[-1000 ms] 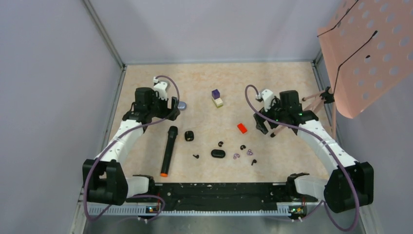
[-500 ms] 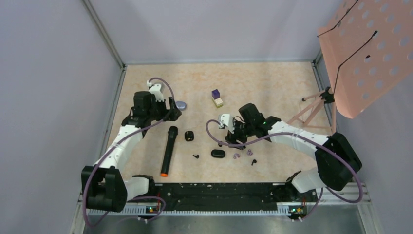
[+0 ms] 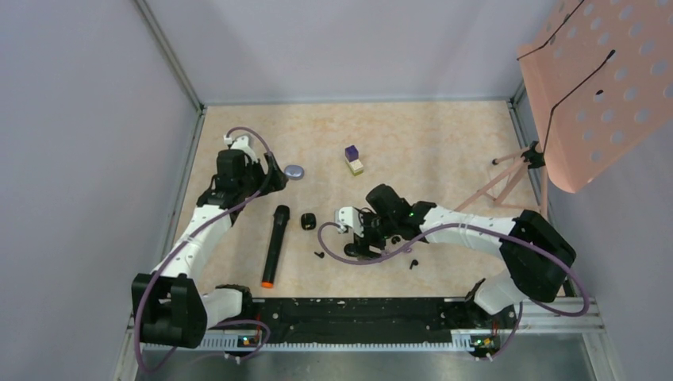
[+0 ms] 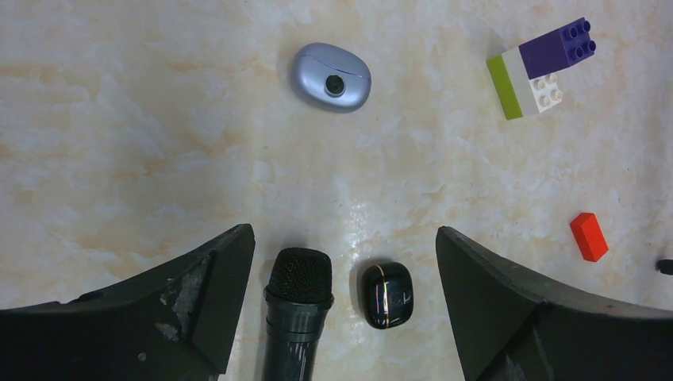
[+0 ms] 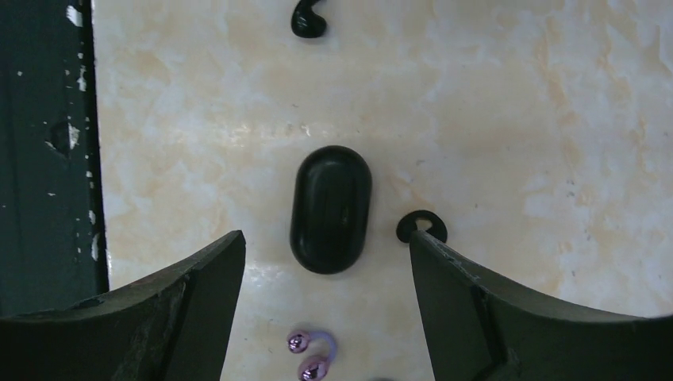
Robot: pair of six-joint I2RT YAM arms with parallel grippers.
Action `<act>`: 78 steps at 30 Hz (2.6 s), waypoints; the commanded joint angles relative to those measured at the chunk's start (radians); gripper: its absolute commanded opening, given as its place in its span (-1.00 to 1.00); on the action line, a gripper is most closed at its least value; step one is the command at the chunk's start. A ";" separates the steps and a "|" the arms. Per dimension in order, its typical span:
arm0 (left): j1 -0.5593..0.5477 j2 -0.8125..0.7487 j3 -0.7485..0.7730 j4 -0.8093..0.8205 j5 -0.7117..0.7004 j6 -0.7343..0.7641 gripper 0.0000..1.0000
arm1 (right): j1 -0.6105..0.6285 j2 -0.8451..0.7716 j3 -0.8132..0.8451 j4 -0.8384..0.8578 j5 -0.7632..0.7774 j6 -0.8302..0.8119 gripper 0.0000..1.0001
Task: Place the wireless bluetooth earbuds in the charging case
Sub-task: Pick up the charging case at the center of the board.
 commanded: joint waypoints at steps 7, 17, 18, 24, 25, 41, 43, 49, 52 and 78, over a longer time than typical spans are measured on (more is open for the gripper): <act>0.004 -0.082 0.018 -0.007 -0.027 -0.059 0.78 | 0.074 -0.010 -0.092 0.144 0.054 0.083 0.38; 0.005 -0.143 -0.026 0.010 -0.007 -0.063 0.77 | 0.089 0.050 -0.106 0.203 0.117 0.102 0.29; 0.005 -0.149 -0.029 0.012 -0.006 -0.064 0.77 | 0.089 0.058 -0.103 0.209 0.119 0.107 0.29; 0.005 -0.158 -0.031 0.008 0.003 -0.066 0.77 | 0.090 0.109 -0.078 0.235 0.148 0.181 0.18; 0.005 -0.156 -0.034 0.014 0.009 -0.068 0.77 | 0.090 0.112 -0.076 0.235 0.157 0.186 0.01; -0.180 -0.256 -0.077 0.206 0.704 1.039 0.79 | -0.264 0.085 0.500 -0.485 -0.360 -0.098 -0.72; -0.190 -0.245 -0.055 0.149 0.792 1.221 0.79 | -0.272 0.095 0.527 -0.502 -0.354 -0.156 -0.72; -0.227 -0.145 -0.023 0.096 0.884 1.676 0.67 | -0.281 0.099 0.573 -0.520 -0.388 -0.365 -0.72; -0.240 -0.100 -0.012 0.105 0.930 1.814 0.63 | -0.281 0.101 0.589 -0.521 -0.406 -0.399 -0.72; -0.325 0.159 -0.008 0.299 1.047 2.278 -0.60 | -0.235 0.193 0.683 -0.477 -0.471 -0.393 -0.54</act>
